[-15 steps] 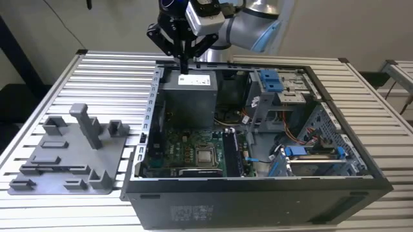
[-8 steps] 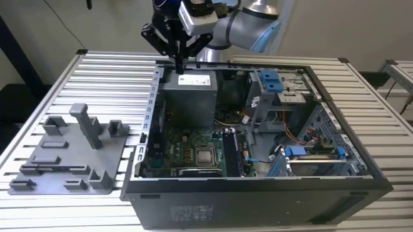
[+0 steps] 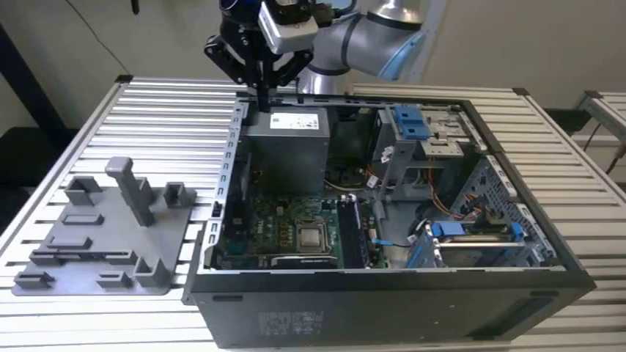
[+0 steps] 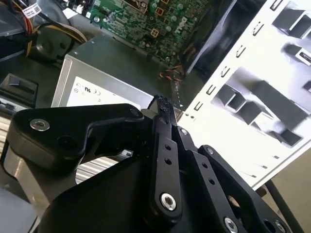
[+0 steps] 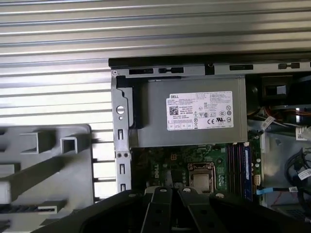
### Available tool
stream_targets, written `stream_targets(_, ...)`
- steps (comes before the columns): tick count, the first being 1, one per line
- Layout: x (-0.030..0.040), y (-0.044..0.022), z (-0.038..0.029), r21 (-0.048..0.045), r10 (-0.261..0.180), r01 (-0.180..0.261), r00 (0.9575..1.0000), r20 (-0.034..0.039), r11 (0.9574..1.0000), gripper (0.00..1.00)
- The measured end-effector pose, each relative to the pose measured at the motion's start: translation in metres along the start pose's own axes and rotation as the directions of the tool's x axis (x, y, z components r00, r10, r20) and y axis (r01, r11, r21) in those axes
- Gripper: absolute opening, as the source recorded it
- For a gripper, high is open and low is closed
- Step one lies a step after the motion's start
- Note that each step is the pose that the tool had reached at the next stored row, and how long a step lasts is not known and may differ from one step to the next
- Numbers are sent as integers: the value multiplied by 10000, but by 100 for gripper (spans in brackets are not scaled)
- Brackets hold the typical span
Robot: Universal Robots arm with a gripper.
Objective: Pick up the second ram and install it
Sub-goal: 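Reach for the second ram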
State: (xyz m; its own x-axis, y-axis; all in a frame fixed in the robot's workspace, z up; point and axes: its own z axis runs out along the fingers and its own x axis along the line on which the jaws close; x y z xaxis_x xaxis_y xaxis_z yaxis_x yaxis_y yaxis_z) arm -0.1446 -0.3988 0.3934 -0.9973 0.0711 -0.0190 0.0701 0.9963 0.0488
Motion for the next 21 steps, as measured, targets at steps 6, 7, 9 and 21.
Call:
stream_targets(6,98,-7,-2,0,-5,5,10000,-1,10000,11)
stream_targets(7,111,-8,-3,1,-8,8,10000,-3,10000,11)
stream_targets(9,138,-10,-3,1,-11,11,10000,-7,10000,11)
stream_targets(21,361,-25,-8,17,-41,41,9996,-267,10000,11)
